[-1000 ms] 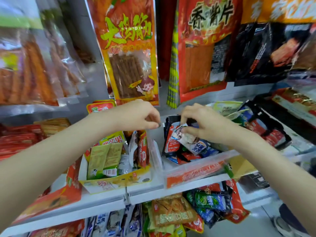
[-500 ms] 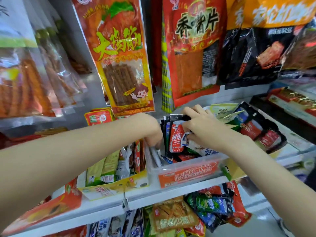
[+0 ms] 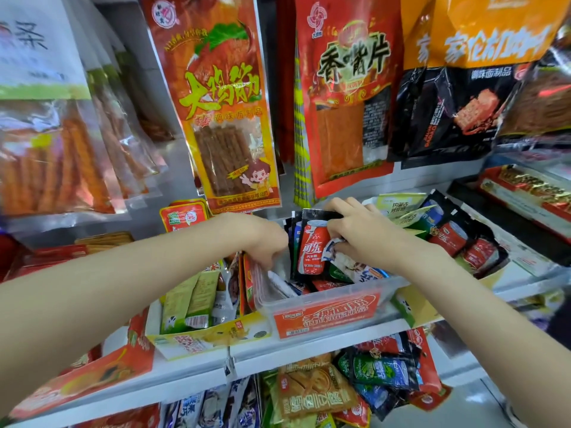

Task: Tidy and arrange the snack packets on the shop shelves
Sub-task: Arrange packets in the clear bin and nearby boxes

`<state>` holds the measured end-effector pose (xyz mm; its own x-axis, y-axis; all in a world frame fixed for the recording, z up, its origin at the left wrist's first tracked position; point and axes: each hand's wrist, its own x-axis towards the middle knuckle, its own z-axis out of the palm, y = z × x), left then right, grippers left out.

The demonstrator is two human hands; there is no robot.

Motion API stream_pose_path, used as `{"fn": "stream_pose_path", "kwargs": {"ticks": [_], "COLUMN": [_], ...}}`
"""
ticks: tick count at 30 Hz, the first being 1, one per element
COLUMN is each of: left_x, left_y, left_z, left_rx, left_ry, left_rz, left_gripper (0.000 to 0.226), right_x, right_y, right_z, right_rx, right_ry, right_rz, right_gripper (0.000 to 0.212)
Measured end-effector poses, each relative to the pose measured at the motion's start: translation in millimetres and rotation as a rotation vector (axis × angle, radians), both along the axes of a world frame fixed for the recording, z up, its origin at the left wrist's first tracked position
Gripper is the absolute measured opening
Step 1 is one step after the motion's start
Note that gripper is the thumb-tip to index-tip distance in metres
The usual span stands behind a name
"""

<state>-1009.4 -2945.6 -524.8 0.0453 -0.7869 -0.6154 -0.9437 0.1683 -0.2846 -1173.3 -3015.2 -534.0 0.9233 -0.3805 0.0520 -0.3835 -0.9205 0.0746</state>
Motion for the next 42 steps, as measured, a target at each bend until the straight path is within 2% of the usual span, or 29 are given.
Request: {"fn": "stream_pose_path", "kwargs": {"ticks": [3,6,8,14,16,18,21,24,26,28,30,33,36,37,39,41,42], "left_x": [-1,-11,-13,-10,-4,6,21,26,25,19,10,1,-1,-2,-3,-4,-4], "left_y": [2,2,4,10,13,22,44,72,96,126,159,206,252,266,295,315,323], "left_z": [-1,-9,-11,-9,2,14,30,48,57,62,59,40,-1,-18,-54,-89,-103], "left_rx": [0.076,0.149,0.088,-0.02,-0.137,-0.337,-0.675,-0.953,-1.087,-1.172,-1.196,-1.182,-1.132,-1.112,-1.041,-0.947,-0.892], "left_ry": [0.119,0.088,0.071,0.075,0.06,0.039,0.108,0.395,0.628,0.856,0.986,1.093,1.224,1.256,1.358,1.56,1.645], "left_rz": [0.068,0.098,0.062,-0.012,-0.032,-0.075,-0.068,0.051,0.081,0.148,0.203,0.351,0.621,0.718,0.927,1.169,1.254], "left_gripper": [0.034,0.049,0.05,0.022,0.019,0.016,0.011,0.006,0.005,0.016,0.026,0.026,0.026,0.025,0.027,0.025,0.022], "right_x": [0,0,-1,-4,-3,-3,-10,-20,-25,-28,-29,-29,-31,-30,-30,-29,-28], "right_y": [0,-1,-2,-1,-3,-3,-2,3,17,34,53,101,167,186,218,242,250], "right_z": [2,1,-4,-10,-9,-7,0,9,21,37,47,49,41,34,10,-27,-46], "right_rx": [0.051,0.059,0.056,0.057,0.079,0.182,0.318,0.429,0.679,0.941,1.086,1.178,1.177,1.236,1.446,1.679,1.836], "right_ry": [-0.008,-0.037,-0.059,-0.082,-0.091,-0.154,-0.342,-0.62,-0.922,-1.231,-1.363,-1.142,-0.813,-0.733,-0.572,-0.402,-0.345], "right_rz": [-0.006,-0.004,-0.005,-0.018,-0.022,-0.028,-0.062,-0.073,-0.094,-0.151,-0.268,-0.331,-0.355,-0.387,-0.516,-0.568,-0.567], "right_gripper": [0.013,0.013,0.013,0.015,0.015,0.015,0.012,0.008,0.014,0.017,0.02,0.023,0.014,0.013,0.012,0.011,0.022]}}
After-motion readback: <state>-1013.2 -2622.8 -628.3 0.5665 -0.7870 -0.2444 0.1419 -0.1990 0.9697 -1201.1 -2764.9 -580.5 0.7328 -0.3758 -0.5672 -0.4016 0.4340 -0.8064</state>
